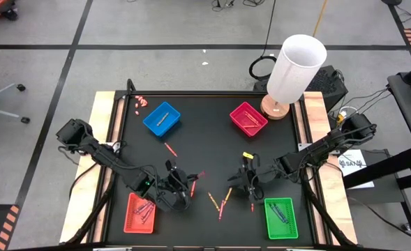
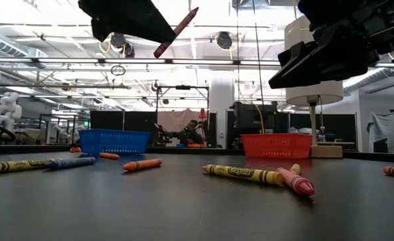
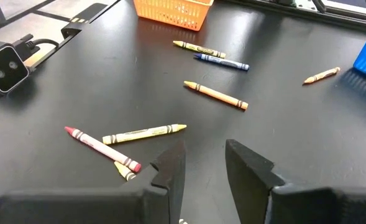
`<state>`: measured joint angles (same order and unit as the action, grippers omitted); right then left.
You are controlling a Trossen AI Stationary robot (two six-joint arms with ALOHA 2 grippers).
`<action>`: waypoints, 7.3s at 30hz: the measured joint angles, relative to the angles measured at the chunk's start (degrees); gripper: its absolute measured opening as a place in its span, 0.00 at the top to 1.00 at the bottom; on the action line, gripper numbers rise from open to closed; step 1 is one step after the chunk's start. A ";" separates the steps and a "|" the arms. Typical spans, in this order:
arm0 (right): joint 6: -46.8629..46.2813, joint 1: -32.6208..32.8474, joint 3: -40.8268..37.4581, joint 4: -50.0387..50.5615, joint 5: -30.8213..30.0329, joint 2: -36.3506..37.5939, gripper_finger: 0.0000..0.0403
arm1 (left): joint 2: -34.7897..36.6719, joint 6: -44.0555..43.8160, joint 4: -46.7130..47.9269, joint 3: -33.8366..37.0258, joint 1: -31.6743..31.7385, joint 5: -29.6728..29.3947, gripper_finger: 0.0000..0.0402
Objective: Sort crayons
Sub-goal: Put the red crayon into the orange bin, then put the yellow crayon into the blue bin
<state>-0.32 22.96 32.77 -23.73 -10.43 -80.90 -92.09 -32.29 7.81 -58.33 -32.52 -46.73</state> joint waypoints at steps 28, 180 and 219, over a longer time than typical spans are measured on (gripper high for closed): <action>5.73 -0.33 0.00 -1.77 -0.23 -0.02 0.75 | 14.75 -18.68 18.62 -0.07 -10.28 16.01 0.96; 1.64 -1.25 0.02 -1.02 2.94 0.00 0.75 | -5.64 -5.84 1.77 1.77 -1.90 -1.39 0.80; -3.87 3.04 0.48 -3.85 12.00 -10.56 0.55 | -8.52 4.58 -4.83 1.75 0.58 10.16 0.80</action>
<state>-4.19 26.00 33.26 -27.58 1.57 -91.47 -100.62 -27.72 2.98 -56.58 -31.94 -36.57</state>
